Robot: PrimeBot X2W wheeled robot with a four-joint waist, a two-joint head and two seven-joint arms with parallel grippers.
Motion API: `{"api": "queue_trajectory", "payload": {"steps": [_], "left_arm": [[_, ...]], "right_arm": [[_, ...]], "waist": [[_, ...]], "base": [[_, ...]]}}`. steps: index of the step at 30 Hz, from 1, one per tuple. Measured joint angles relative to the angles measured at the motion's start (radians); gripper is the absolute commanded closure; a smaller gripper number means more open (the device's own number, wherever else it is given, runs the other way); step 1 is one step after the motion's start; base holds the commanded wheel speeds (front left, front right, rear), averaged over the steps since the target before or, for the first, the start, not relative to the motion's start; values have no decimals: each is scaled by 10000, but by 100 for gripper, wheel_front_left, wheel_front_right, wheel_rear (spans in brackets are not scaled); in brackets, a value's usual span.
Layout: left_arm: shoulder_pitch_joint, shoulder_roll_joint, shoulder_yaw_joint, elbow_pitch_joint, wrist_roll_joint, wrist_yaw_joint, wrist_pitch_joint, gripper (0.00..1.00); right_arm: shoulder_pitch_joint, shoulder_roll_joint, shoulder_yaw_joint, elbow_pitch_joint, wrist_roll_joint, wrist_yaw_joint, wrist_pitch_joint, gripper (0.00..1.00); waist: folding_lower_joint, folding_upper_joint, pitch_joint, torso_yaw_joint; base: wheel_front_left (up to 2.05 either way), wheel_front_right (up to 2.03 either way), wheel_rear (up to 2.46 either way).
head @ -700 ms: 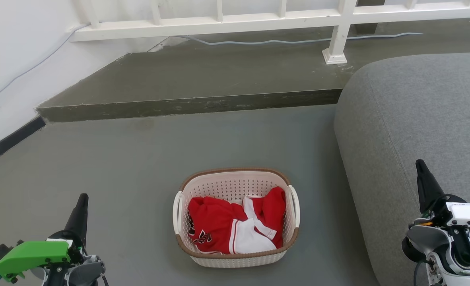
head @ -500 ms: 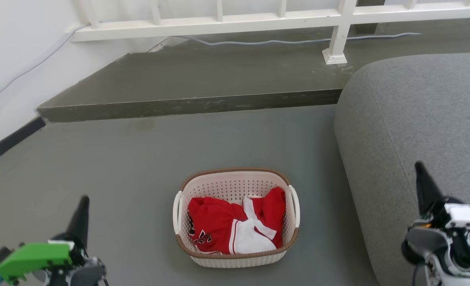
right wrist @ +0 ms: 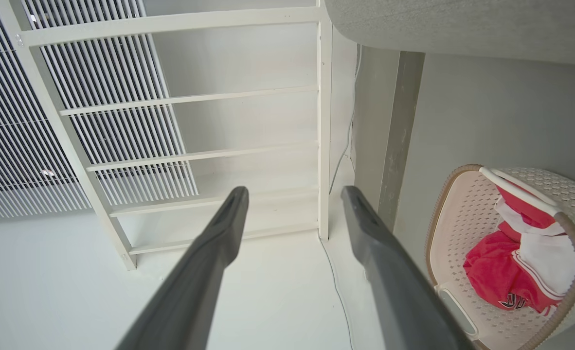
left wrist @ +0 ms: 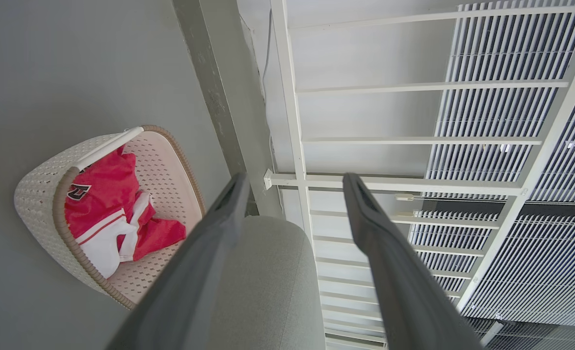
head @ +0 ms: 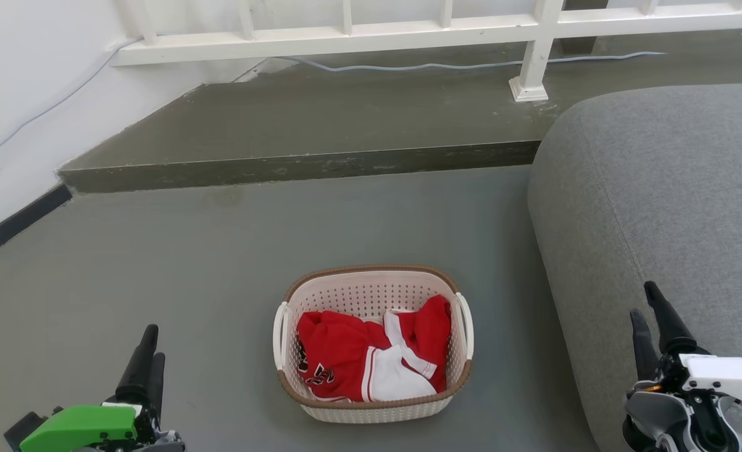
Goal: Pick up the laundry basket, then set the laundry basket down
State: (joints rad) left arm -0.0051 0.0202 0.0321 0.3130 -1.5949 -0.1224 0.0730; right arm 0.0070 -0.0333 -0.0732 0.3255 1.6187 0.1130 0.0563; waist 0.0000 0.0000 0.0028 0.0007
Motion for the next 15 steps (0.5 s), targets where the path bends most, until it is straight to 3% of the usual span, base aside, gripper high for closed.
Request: {"api": "queue_trajectory", "payload": {"steps": [15], "left_arm": [[-1, 140, -389, -499, 1908, 13, -489, 0]], "right_arm": [[0, -117, 410, -385, -1810, -52, -403, 0]], "waist": [[0, 0, 0, 18]], "base": [[0, 0, 0]]}}
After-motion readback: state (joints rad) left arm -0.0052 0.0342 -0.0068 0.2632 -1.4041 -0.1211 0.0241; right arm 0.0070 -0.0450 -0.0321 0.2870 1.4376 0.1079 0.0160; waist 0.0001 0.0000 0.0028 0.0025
